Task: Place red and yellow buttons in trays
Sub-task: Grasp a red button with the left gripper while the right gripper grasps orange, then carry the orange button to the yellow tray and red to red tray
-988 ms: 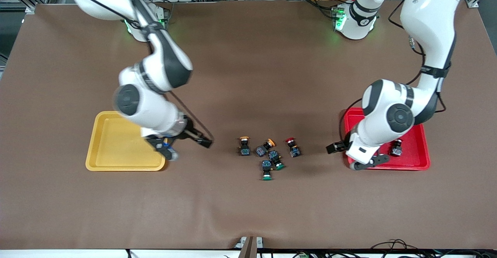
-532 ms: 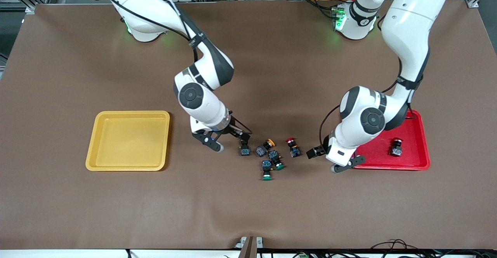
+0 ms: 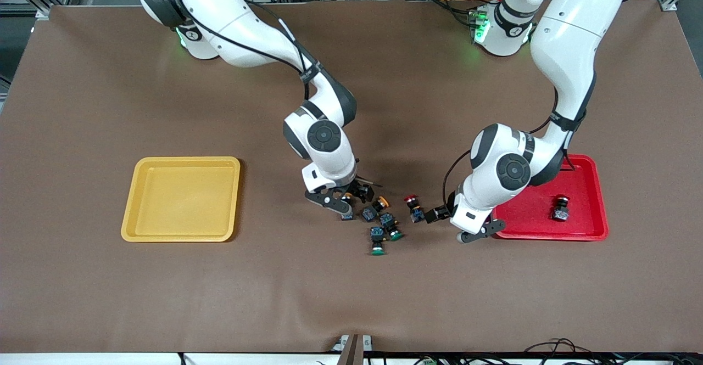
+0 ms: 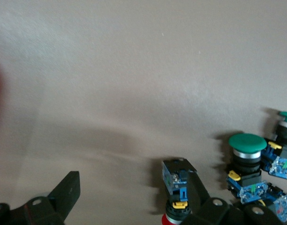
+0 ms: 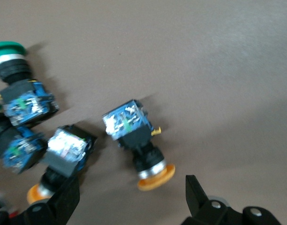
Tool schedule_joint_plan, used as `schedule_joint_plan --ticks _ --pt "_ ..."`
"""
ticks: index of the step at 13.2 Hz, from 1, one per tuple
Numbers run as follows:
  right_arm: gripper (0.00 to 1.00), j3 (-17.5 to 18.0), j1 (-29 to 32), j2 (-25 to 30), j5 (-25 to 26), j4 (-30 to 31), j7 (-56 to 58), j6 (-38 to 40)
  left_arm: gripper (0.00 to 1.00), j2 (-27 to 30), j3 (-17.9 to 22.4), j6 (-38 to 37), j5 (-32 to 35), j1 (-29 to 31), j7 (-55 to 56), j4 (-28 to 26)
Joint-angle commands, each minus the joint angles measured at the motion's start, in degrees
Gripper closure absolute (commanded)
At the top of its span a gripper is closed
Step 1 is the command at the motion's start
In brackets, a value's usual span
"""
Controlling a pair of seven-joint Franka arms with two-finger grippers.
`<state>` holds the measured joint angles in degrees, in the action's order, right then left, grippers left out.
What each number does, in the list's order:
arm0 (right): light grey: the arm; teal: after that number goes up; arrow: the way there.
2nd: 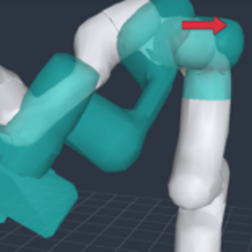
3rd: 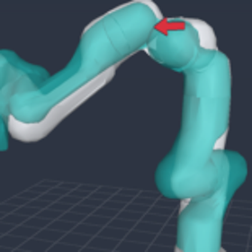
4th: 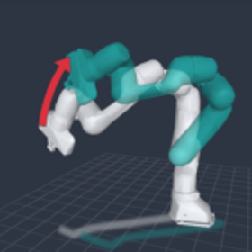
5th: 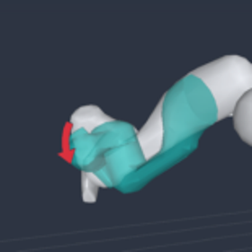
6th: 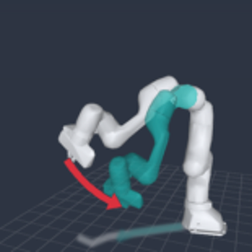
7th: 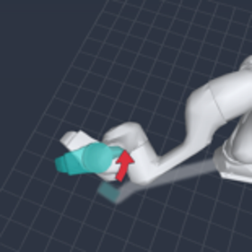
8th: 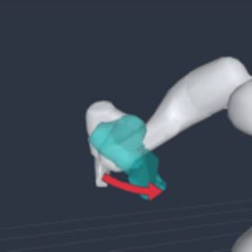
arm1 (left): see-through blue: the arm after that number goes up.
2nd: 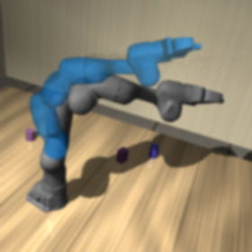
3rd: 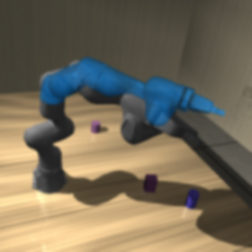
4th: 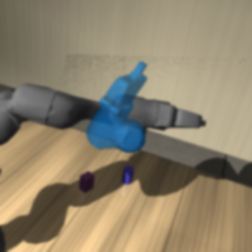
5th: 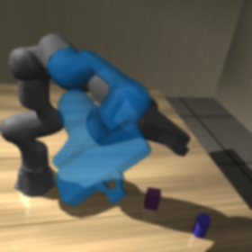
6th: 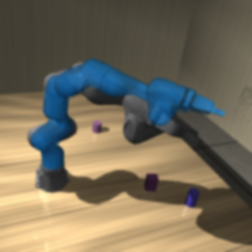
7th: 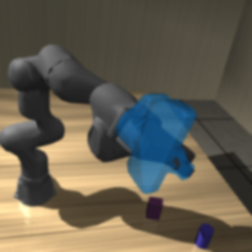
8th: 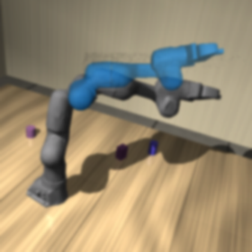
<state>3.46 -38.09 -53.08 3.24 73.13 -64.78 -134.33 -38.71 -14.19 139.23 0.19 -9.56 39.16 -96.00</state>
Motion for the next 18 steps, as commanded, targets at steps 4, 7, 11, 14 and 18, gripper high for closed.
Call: schedule_joint_plan --ticks 4,7,11,14,18 --pt "0.2 -0.56 -0.41 -3.34 4.66 -3.88 -0.09 0.91 0.0 -1.01 0.12 0.52 -0.63 -0.9 1.18 0.81" --pt "0.37 -0.56 -0.58 -4.31 6.42 -3.44 -0.35 0.82 0.0 -1.54 0.21 0.52 -0.54 -1.51 1.53 0.9" --pt "1.0 -0.39 1.78 -2.47 6.87 -3.44 0.44 3.0 0.0 -2.59 0.3 1.92 -0.36 -2.65 2.32 0.9" --pt "1.0 1.62 5.9 1.3 5.65 -3.79 4.11 10.64 0.0 -3.47 0.65 2.97 -0.19 -3.88 3.64 0.99" --pt "1.0 4.8 13.02 7.19 3.53 -3.79 12.81 22.32 0.0 -4.79 1.35 4.65 -0.1 -5.29 4.61 1.08"
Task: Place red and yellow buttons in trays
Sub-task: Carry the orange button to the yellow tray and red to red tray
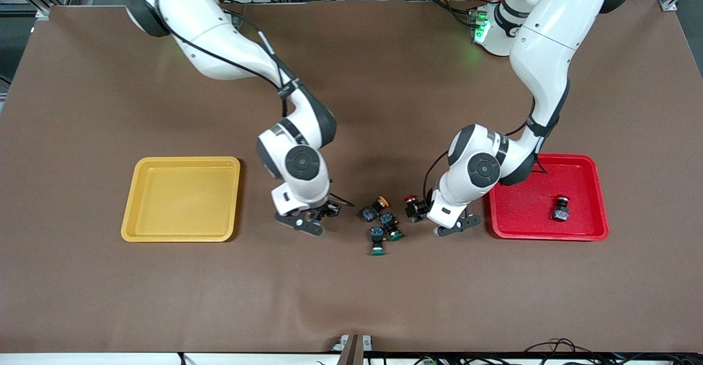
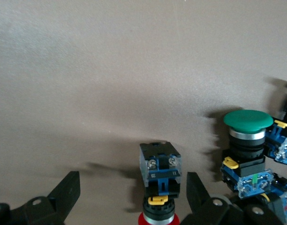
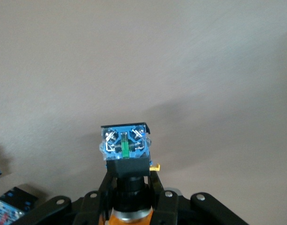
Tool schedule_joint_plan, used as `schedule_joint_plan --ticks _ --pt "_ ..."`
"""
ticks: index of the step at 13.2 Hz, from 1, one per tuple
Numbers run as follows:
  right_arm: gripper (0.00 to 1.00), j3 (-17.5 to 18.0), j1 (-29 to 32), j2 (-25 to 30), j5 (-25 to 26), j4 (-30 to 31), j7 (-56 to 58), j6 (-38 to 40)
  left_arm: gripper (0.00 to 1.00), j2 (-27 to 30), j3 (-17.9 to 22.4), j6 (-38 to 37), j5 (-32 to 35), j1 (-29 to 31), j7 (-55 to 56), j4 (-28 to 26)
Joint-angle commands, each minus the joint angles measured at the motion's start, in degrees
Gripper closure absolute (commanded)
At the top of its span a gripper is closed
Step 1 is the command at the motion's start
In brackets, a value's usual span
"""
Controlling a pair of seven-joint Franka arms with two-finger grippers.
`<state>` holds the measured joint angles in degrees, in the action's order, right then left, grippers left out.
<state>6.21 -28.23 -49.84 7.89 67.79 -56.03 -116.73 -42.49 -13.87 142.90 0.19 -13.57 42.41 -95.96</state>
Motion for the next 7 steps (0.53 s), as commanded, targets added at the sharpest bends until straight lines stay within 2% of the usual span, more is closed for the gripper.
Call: schedule_joint_plan --ticks 1,4,6,7 --pt "1.0 2.14 4.66 5.44 -1.55 1.55 6.61 6.67 0.0 -1.19 1.03 1.15 -0.1 -1.54 1.36 1.04" --pt "1.0 2.23 9.5 9.48 -3.31 2.08 14.87 13.69 0.0 -1.8 1.47 2.2 -0.01 -2.24 2.76 1.13" --pt "1.0 2.14 13.89 12.21 -3.4 2.78 22.85 18.53 0.0 -1.8 3.48 2.21 -0.01 -4.26 3.12 1.13" --pt "1.0 2.22 16.34 13.53 -3.49 3.92 26.55 19.94 0.08 -1.8 4.89 2.21 -0.01 -5.57 4.08 1.21"
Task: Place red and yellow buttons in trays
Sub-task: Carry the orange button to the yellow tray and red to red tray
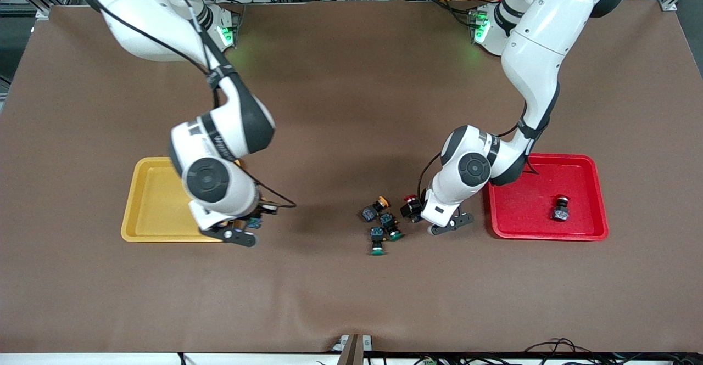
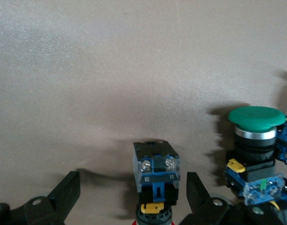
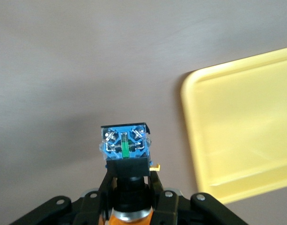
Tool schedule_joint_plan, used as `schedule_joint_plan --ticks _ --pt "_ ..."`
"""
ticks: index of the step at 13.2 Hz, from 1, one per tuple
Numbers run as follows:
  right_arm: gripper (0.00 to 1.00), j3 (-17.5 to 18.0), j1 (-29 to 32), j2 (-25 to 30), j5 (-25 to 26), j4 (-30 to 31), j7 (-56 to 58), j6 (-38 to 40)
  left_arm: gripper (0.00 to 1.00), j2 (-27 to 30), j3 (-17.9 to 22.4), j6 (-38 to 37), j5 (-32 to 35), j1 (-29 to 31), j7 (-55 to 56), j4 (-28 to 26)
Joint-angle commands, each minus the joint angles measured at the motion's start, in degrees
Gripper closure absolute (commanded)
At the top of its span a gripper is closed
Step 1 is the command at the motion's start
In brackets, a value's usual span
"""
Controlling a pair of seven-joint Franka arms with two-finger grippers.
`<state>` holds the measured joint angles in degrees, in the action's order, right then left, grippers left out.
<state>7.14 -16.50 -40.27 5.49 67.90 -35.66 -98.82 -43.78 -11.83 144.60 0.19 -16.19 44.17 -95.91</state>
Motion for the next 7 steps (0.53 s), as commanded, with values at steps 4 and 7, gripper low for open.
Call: schedule_joint_plan --ticks 4,7 --pt "1.0 1.3 13.4 7.66 -1.18 11.36 16.83 1.97 0.55 -0.35 3.66 0.5 -0.1 -3.76 3.38 1.17" --pt "1.0 1.12 17.63 8.71 -1.18 15.4 23.52 0.22 0.74 0.53 3.66 0.24 0.16 -2.45 2.94 1.08"
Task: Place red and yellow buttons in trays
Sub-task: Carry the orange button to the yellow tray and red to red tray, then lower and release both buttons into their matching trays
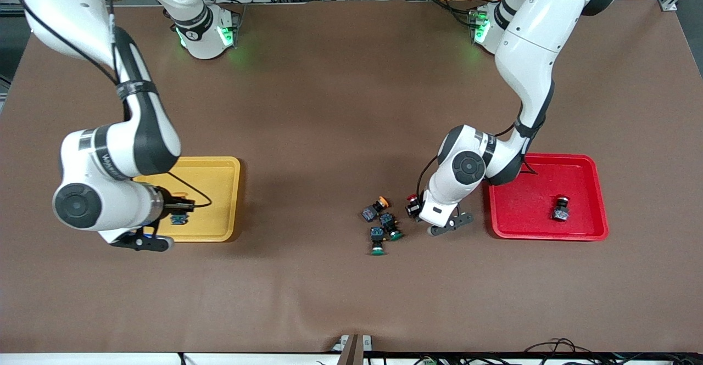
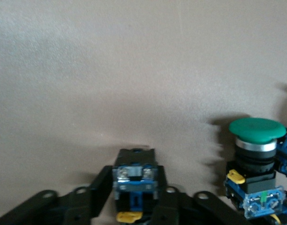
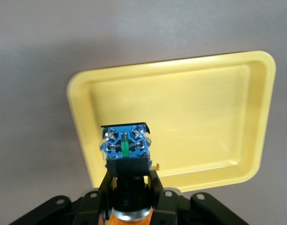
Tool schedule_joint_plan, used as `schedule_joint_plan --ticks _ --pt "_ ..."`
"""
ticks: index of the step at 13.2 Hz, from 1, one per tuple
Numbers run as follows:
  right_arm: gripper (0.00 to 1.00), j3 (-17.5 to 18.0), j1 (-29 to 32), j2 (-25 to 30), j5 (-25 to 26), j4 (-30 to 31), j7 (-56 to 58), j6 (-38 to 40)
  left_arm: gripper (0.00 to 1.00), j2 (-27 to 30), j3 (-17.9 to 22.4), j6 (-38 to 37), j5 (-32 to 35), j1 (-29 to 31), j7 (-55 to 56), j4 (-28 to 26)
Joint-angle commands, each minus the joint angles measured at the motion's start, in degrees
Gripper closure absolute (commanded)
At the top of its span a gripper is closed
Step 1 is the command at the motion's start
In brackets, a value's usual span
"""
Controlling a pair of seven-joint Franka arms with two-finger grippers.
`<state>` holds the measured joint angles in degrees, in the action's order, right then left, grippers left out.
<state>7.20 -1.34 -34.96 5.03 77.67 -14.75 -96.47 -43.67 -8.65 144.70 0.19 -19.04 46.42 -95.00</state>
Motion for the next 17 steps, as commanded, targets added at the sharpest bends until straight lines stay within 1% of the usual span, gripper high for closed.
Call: schedule_joint_plan --ticks 1,4,7,8,11,12,13,14,17 --pt "1.0 1.06 3.53 4.45 -0.63 8.52 3.49 -4.84 0.77 1.04 0.48 -0.38 0.25 1.45 0.25 -0.18" --pt "1.0 0.89 6.61 7.36 -0.54 18.89 8.4 -15.29 0.8 3.41 0.48 -5.64 0.25 3.82 -3.42 -0.36" --pt "1.0 0.71 9.34 7.54 -0.37 25.05 11.84 -22.59 0.8 6.22 0.39 -12.05 0.25 7.6 -10.8 -0.89" --pt "1.0 0.63 9.69 7.62 -0.28 27.51 12.02 -26.1 0.8 6.93 0.39 -14.08 0.25 8.57 -13.0 -1.06" --pt "1.0 0.19 10.3 7.45 0.07 33.49 12.11 -35.16 0.8 9.65 0.39 -15.33 0.25 12.52 -19.85 -3.86" --pt "0.93 0.1 11.53 7.19 0.07 34.64 12.11 -36.93 0.8 10.44 0.39 -15.33 0.25 13.84 -22.57 -5.01" --pt "0.49 0.18 12.5 7.1 0.07 35.17 12.11 -37.47 0.8 11.15 0.39 -15.33 0.25 15.42 -25.3 -6.24" --pt "0.0 0.27 12.24 7.18 0.07 35.18 12.11 -37.38 0.8 11.85 0.39 -15.33 0.25 16.91 -28.11 -7.47" --pt "0.0 0.71 11.89 7.8 -0.19 34.74 11.5 -36.68 0.8 12.65 0.48 -15.24 0.43 20.87 -35.68 -9.67"
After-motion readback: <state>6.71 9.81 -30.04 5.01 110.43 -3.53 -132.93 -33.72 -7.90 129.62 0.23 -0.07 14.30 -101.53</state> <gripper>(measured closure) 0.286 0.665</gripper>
